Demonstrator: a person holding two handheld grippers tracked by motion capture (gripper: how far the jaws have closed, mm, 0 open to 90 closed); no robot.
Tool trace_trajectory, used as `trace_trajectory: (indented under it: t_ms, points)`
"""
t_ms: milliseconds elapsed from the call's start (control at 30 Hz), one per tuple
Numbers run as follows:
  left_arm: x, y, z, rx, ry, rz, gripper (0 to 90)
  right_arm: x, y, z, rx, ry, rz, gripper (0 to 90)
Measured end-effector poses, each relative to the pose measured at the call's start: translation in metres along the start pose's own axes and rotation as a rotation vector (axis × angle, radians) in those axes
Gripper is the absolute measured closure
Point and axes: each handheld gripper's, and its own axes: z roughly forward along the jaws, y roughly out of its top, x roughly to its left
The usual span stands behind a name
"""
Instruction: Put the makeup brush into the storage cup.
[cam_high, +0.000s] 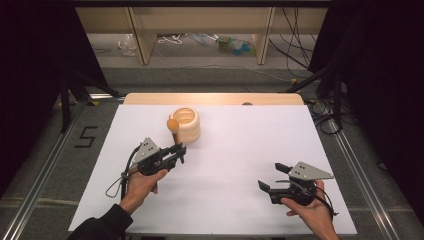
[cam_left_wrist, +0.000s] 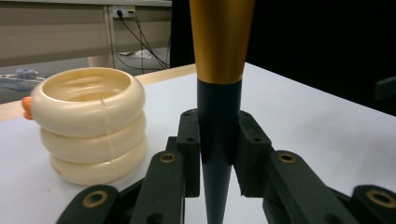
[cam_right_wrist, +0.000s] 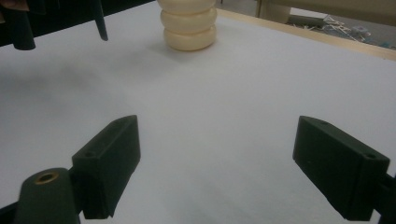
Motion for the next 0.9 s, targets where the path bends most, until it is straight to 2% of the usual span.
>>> trace_trajectory:
  t_ms: [100,167,200,300,400,433,500,600,833,900]
  points:
    - [0.010,0.006,0.004,-0.006,0.019,-0.009,74.4,-0.001,0.000,0.001,-0.008,-0.007,-0.022,16.0]
    - [0.016,0.011,0.006,-0.009,0.037,-0.010,74.4,-0.002,0.001,0.000,0.008,-0.010,-0.022,16.0]
    - [0.019,0.013,0.006,-0.009,0.044,-0.014,74.4,-0.001,0.001,0.001,0.004,0.003,-0.005,16.1]
    - [0.029,0.021,0.007,-0.021,0.064,-0.026,74.4,-0.002,0.000,0.004,-0.012,0.001,-0.013,16.1]
    - [0.035,0.029,0.008,-0.024,0.078,-0.029,74.4,-0.001,0.001,0.003,0.019,0.008,0.000,16.2]
    - [0.038,0.032,0.008,-0.022,0.085,-0.017,74.4,-0.001,0.001,0.003,0.026,0.009,0.001,16.2]
    - [0.040,0.036,0.009,-0.025,0.090,-0.018,74.4,-0.002,0.000,0.005,-0.003,0.013,-0.001,16.3]
    - [0.043,0.041,0.011,-0.014,0.098,-0.003,74.4,-0.002,0.000,0.005,-0.010,0.018,0.002,16.3]
    - [0.050,0.055,0.022,-0.033,0.122,0.012,74.4,-0.003,0.000,0.006,-0.006,0.015,0.003,16.4]
    - [0.051,0.060,0.026,-0.031,0.128,0.020,74.4,-0.002,-0.001,0.006,-0.006,0.029,0.023,16.5]
